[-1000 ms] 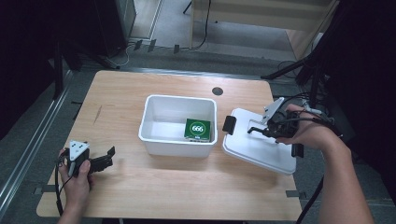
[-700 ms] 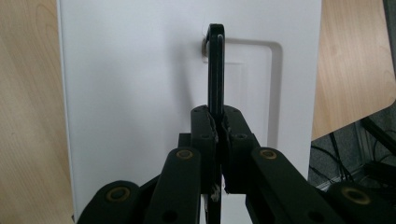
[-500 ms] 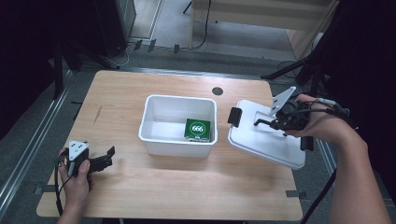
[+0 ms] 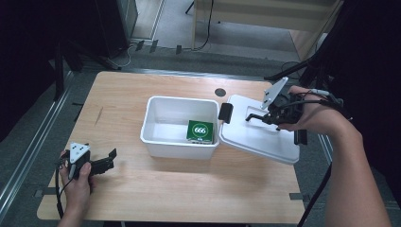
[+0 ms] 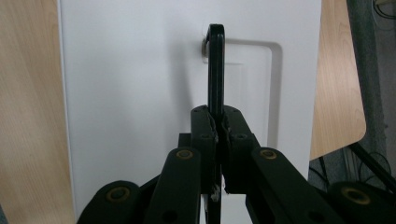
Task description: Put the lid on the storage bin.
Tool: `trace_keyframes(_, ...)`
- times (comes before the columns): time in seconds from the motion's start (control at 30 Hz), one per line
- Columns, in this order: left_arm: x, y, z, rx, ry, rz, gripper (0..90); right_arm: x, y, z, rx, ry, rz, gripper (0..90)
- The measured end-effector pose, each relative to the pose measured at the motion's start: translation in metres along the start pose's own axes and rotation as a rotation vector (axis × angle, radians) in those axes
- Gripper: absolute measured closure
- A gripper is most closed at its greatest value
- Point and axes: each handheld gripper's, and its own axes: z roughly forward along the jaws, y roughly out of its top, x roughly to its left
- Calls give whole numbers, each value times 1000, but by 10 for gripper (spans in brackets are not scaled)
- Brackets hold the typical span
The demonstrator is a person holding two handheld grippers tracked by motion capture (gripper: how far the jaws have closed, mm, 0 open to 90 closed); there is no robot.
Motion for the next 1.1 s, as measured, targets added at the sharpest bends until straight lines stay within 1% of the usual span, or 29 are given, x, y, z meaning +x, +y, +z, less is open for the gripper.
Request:
trace_keyframes(0.1,0,0,0,-1,1,1,0,1,12,-1,-10,6,-11,857)
trace_keyframes(0.17,0,0,0,-1,1,0,0,1,14,-1,-10,7,-14,857)
trace_keyframes(0.27,0,0,0,-3,1,-1,0,1,25,-1,-7,13,-26,857)
trace_keyframes(0.3,-1,0,0,-4,4,-1,0,1,25,-1,-7,13,-26,857)
trace_keyframes(0.43,-1,0,-1,-6,8,10,0,2,35,-1,-15,22,-35,857)
trace_keyframes(0.47,-1,0,-1,-5,8,10,0,2,40,-1,-21,23,-46,857)
trace_keyframes(0.57,-1,0,-1,-7,8,8,0,3,45,0,-20,27,-46,857)
trace_keyframes(0.67,-1,0,0,-6,9,6,0,4,54,2,-25,33,-54,857)
trace_keyframes(0.7,-1,0,-1,-7,10,7,0,4,58,3,-27,35,-65,857)
trace_keyframes(0.77,-1,0,-1,-7,12,10,0,5,60,4,-28,34,-69,857)
trace_keyframes(0.8,-1,0,-1,-7,12,10,0,5,66,5,-27,38,-81,857)
trace_keyframes(0.83,-1,0,-1,-7,15,10,0,5,66,5,-27,38,-81,857)
trace_keyframes(0.9,-2,0,-1,-8,16,11,0,5,74,7,-25,35,-85,857)
trace_keyframes(0.97,-2,0,-1,-8,16,13,0,6,76,7,-26,35,-85,857)
trace_keyframes(1.03,-2,0,-1,-8,16,11,0,7,82,8,-30,37,-88,857)
trace_keyframes(1.07,-2,0,-1,-8,15,12,0,8,89,10,-45,42,-103,857)
trace_keyframes(1.1,-2,0,0,-9,15,12,0,8,89,10,-45,42,-103,857)
